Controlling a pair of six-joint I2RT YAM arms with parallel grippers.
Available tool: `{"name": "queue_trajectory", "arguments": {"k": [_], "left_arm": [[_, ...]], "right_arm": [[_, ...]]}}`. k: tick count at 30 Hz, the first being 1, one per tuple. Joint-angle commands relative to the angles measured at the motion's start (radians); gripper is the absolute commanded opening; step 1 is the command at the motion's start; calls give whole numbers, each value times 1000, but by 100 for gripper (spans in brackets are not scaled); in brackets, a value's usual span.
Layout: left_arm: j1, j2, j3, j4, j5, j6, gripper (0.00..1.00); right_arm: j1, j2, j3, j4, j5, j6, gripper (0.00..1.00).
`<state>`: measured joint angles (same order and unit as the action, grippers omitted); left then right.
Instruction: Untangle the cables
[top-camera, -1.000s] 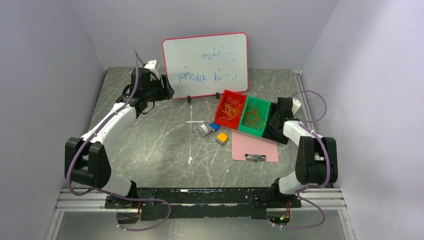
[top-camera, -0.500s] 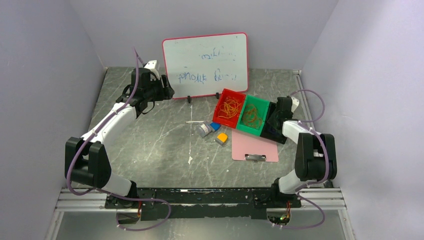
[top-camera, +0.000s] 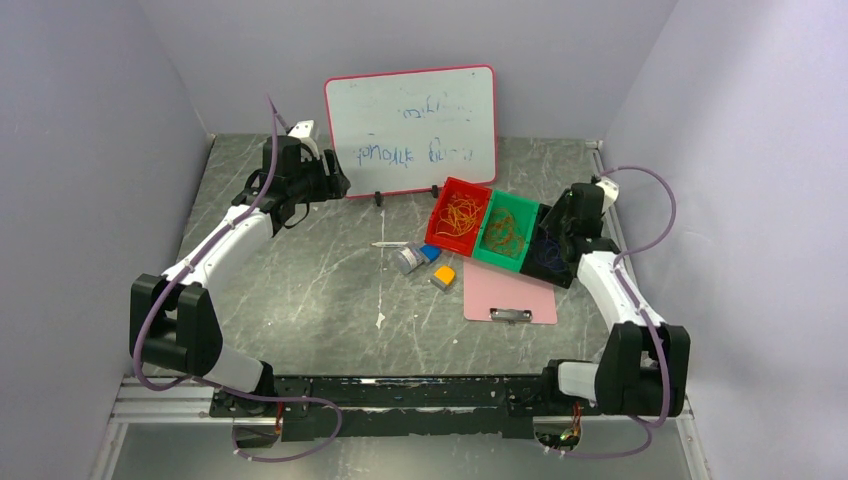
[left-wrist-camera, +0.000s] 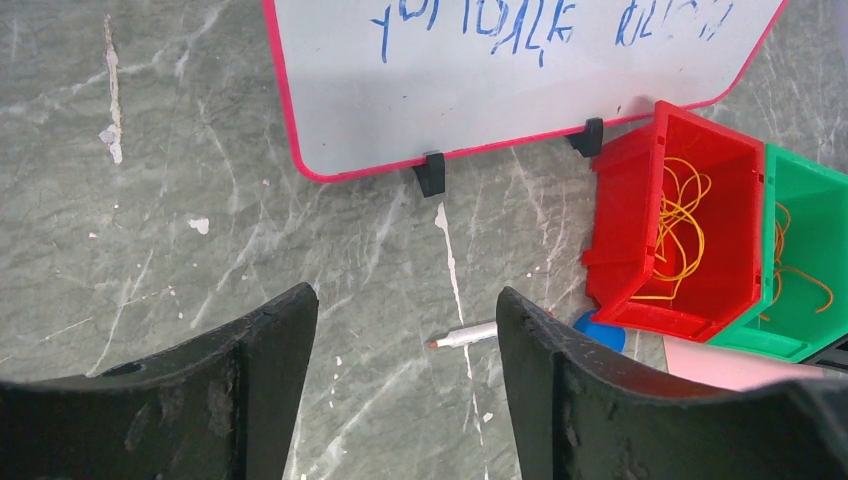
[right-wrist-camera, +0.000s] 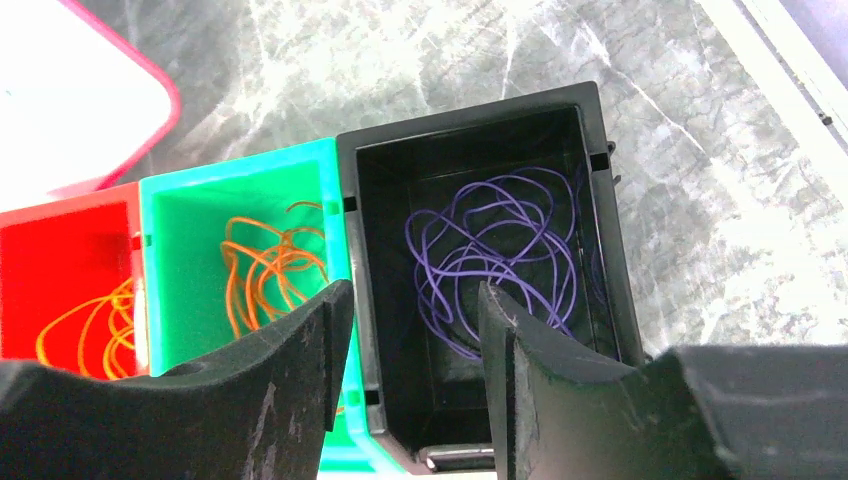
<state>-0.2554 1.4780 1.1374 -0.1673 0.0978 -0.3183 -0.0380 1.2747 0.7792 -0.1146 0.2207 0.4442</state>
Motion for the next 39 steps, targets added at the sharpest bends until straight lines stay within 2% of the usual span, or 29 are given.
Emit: {"name": "queue_trajectory", "arguments": {"k": [1, 4, 8, 12, 14, 17, 19, 23, 29, 39], "left_arm": [[8, 2, -2, 28, -10, 4, 72], [8, -7, -6, 23, -31, 5, 77], [8, -28, -30, 41, -71, 19, 93], [8, -61, -43, 45, -124, 28, 100], [8, -86, -47, 48, -150, 31, 100], [8, -142, -59, 67, -175, 34, 100], [8, -185, -76, 76, -208, 26, 100], [8, -306, -147, 110, -270, -15, 100], [8, -525, -369, 316, -274, -31, 100], [8, -614, -393, 290, -371, -25, 100]], "right_arm": [[-7, -70, 42, -48, -37, -22, 54], [-7, -140, 32, 25, -162, -80, 56], [-5, -206, 45, 124, -359, -109, 64], [-4, -233, 91, 162, -467, -129, 73], [-1, -244, 118, 151, -477, -149, 78], [5, -275, 132, 133, -434, -167, 83], [15, -292, 134, 121, -408, -188, 99], [85, -322, 118, 107, -319, -228, 100], [182, -370, 39, 107, -154, -266, 100], [240, -460, -91, 122, 40, -264, 100]]}}
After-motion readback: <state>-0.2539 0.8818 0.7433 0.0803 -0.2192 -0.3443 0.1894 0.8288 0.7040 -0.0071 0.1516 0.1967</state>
